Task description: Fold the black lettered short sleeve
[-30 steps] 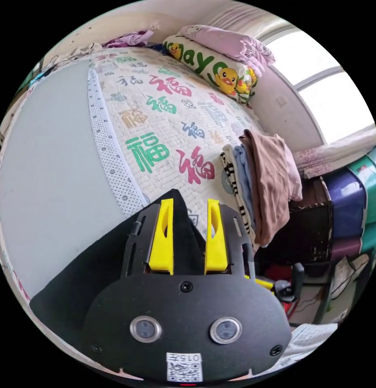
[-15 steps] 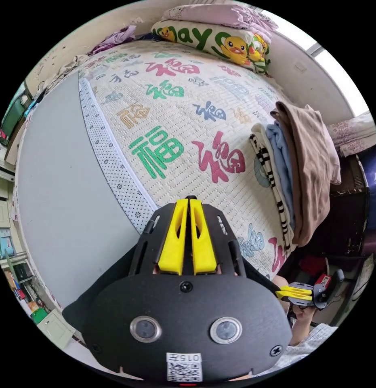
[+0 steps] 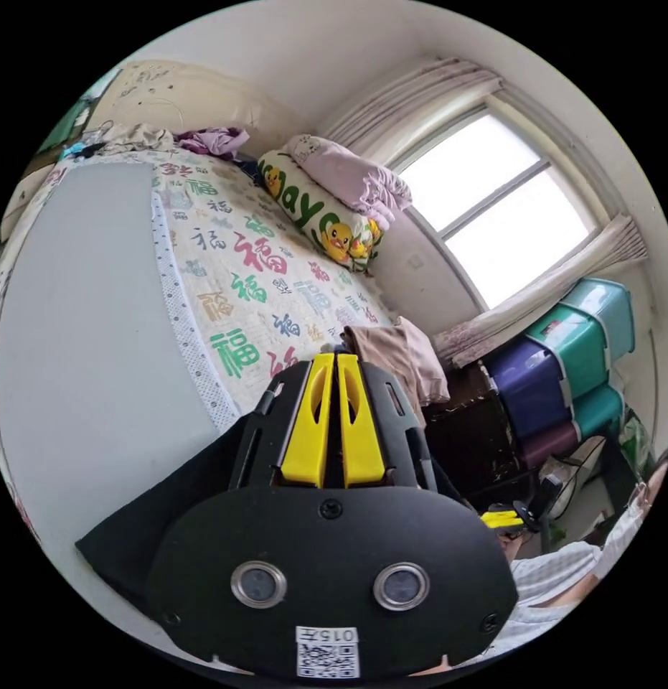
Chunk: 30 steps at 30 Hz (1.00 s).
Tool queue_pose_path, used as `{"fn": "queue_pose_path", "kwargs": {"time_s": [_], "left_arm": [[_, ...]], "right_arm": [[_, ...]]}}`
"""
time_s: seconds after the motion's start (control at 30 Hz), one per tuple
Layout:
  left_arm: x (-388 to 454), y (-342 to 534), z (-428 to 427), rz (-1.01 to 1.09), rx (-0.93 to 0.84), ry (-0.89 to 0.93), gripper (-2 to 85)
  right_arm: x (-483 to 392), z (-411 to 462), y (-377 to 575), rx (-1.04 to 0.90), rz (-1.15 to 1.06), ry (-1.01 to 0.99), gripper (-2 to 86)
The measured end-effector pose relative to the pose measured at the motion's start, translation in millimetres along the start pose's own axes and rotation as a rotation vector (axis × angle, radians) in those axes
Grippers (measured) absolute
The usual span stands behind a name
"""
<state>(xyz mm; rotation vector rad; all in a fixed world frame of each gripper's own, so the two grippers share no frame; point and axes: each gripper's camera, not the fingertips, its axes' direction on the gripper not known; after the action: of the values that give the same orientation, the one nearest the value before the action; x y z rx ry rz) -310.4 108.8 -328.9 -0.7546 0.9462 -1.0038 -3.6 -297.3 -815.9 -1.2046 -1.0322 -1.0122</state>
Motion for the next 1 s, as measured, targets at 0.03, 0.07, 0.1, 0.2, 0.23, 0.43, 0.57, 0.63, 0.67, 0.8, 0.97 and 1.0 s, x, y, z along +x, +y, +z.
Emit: {"fn": "queue_pose_path", "kwargs": {"time_s": [0.03,0.07,0.1,0.2,0.23,0.43,0.57,0.63,0.67,0.8,0.97,1.0], "left_arm": [[-10,7,-14,-0.014,0.012,0.000,-0.6],[-31,21,-43,-0.042,0.035,-0.009,-0.6],[-53,37,-70,-0.074,0.055,-0.021,-0.6],[-112,82,-126,-0.182,0.093,-0.057,-0.6],[-124,91,-135,-0.208,0.097,-0.072,-0.6],[-228,179,-182,-0.440,0.123,-0.103,-0.4],[-257,210,-191,-0.496,0.157,-0.036,1.1],[-263,220,-199,-0.519,0.189,-0.026,4.7],[-265,227,-207,-0.525,0.223,-0.014,7.9],[-271,242,-220,-0.534,0.269,0.073,11.4],[-258,231,-197,-0.484,0.114,0.020,6.3],[-253,229,-195,-0.474,0.095,-0.027,4.0]], "right_arm": [[-25,21,-12,-0.035,-0.058,-0.068,0.3],[-48,47,-24,-0.077,-0.110,-0.139,0.3],[-58,63,-30,-0.106,-0.128,-0.175,0.3],[-109,145,-56,-0.244,-0.189,-0.304,0.2],[-128,175,-64,-0.294,-0.212,-0.319,0.3],[-193,282,-97,-0.526,-0.309,-0.250,0.3],[-211,311,-124,-0.607,-0.316,-0.207,0.3],[-215,321,-134,-0.644,-0.308,-0.187,0.4],[-216,326,-142,-0.661,-0.303,-0.180,0.4],[-224,333,-164,-0.696,-0.309,-0.162,0.4],[-240,330,-197,-0.722,-0.322,-0.139,0.4],[-242,330,-200,-0.723,-0.323,-0.136,0.5]]}}
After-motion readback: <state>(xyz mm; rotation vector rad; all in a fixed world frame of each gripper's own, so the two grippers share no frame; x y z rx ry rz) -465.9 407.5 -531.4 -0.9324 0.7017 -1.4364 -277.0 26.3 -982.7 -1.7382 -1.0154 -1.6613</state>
